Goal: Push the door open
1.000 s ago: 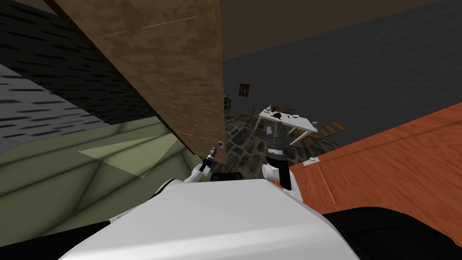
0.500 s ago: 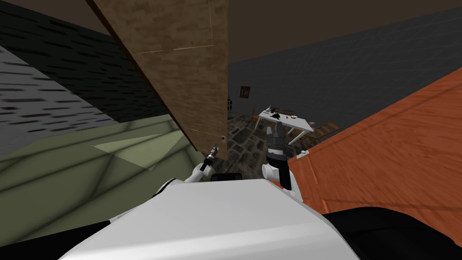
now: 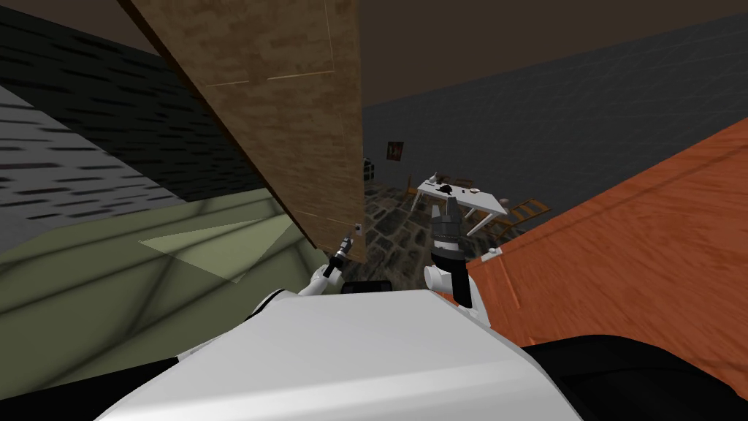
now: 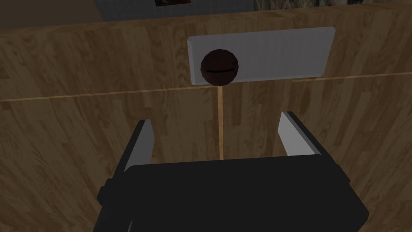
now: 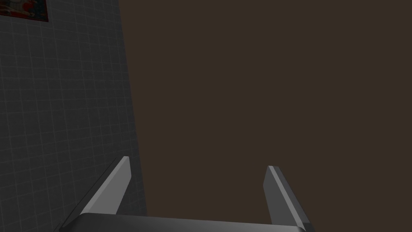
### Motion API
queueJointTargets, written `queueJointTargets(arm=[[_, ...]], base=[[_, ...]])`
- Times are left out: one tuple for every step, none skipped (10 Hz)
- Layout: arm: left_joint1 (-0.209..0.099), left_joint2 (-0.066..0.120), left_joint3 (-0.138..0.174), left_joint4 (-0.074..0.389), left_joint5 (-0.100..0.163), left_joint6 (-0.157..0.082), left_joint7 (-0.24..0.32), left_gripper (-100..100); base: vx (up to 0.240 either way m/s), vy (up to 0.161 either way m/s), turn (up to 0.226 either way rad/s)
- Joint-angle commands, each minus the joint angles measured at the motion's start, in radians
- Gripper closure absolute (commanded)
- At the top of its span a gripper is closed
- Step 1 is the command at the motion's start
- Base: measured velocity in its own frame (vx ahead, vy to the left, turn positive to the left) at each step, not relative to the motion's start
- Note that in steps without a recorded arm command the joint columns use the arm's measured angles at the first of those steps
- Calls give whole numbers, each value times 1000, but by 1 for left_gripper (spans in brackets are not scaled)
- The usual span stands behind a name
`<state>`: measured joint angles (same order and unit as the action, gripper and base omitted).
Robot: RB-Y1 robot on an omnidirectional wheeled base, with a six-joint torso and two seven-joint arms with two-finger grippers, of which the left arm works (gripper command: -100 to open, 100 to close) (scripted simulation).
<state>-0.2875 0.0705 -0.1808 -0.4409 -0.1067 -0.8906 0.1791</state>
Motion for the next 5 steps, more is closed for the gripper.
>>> queueJointTargets(arm=[[-1, -1, 4, 3, 2, -3, -5, -100], [0, -3, 6, 3, 3, -4, -8, -100], [1, -7, 9, 3, 5, -6, -11, -100], [1, -11, 11, 4, 6, -7, -14, -100], [3, -9, 9, 0, 5, -5, -12, -100]], base=[[242, -84, -30], [208, -74, -25], [220, -67, -33], [210, -72, -31], [82, -31, 14]])
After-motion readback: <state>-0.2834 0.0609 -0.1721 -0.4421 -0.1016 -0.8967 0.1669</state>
